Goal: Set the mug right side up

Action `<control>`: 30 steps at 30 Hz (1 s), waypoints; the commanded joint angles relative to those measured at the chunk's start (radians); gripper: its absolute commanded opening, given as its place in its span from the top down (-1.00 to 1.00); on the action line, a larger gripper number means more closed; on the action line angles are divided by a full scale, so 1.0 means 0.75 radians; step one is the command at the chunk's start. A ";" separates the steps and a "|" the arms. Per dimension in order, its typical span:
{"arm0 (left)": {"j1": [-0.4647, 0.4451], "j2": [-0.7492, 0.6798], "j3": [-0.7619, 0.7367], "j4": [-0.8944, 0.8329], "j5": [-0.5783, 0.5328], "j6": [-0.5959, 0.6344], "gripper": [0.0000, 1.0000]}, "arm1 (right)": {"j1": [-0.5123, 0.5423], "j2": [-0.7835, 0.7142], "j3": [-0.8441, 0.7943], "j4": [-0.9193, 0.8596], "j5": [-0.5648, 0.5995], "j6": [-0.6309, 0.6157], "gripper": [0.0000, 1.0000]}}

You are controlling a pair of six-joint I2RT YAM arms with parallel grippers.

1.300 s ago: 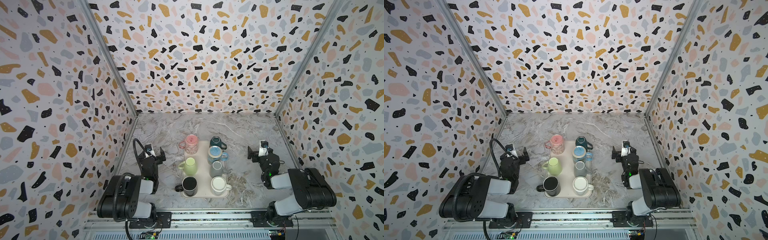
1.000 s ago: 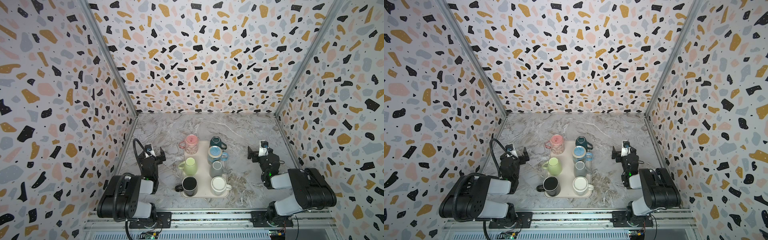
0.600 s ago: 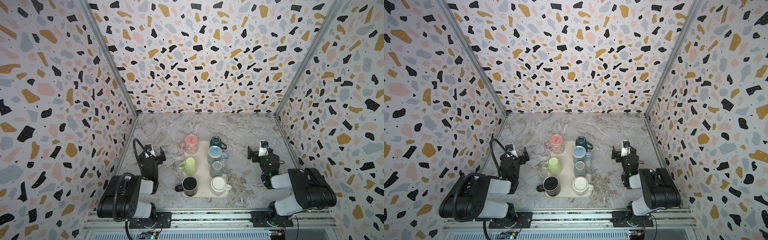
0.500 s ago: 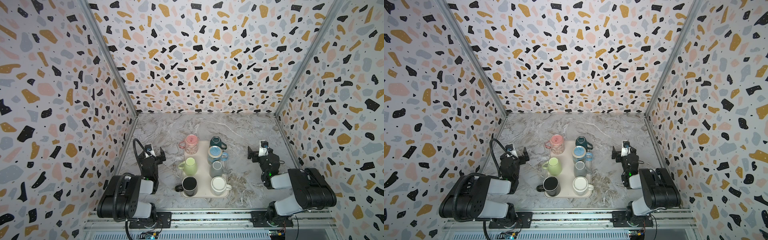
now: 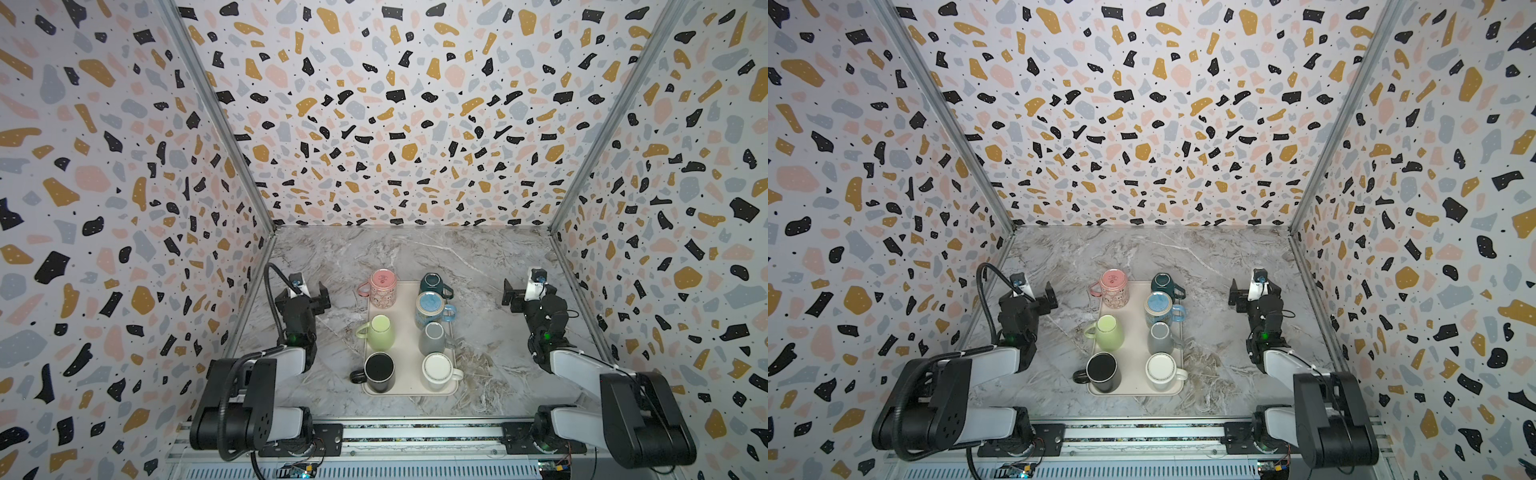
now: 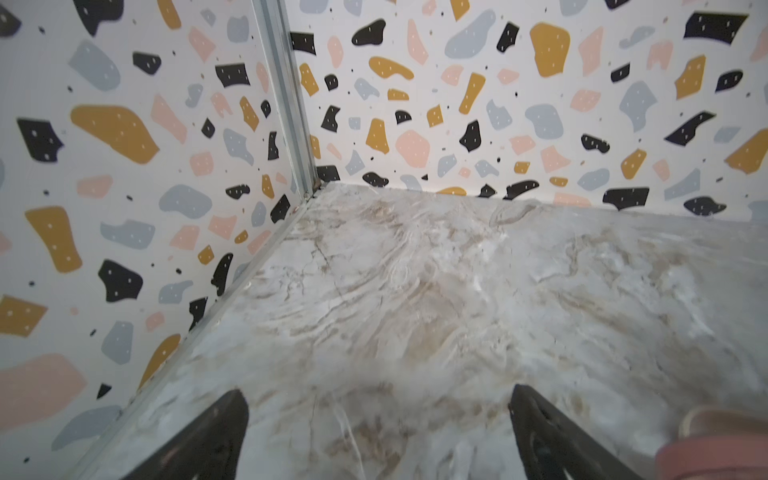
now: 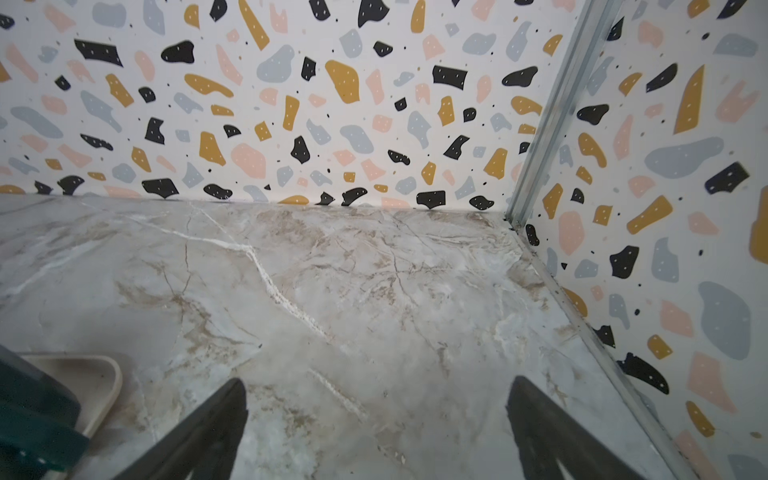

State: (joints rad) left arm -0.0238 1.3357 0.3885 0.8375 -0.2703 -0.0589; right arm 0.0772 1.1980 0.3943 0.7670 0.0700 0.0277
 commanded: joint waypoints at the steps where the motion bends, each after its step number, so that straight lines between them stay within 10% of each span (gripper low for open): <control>1: -0.005 -0.073 0.110 -0.257 0.016 -0.086 -1.00 | 0.025 -0.118 0.184 -0.509 -0.012 0.147 -0.98; 10: -0.007 -0.221 0.274 -0.539 0.249 -0.302 -0.99 | 0.043 0.013 0.644 -1.206 -0.624 0.688 -0.79; 16: -0.006 -0.268 0.319 -0.595 0.341 -0.352 -0.95 | 0.047 0.145 0.609 -0.971 -1.159 1.169 -0.64; 30: -0.007 -0.301 0.339 -0.610 0.377 -0.366 -0.96 | 0.146 0.408 0.465 -0.409 -1.256 1.811 -0.57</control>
State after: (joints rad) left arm -0.0238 1.1267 0.6090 0.3584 -0.0067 -0.3241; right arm 0.1825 1.4944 0.7532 0.3248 -0.8497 1.2583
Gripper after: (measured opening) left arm 0.979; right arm 0.787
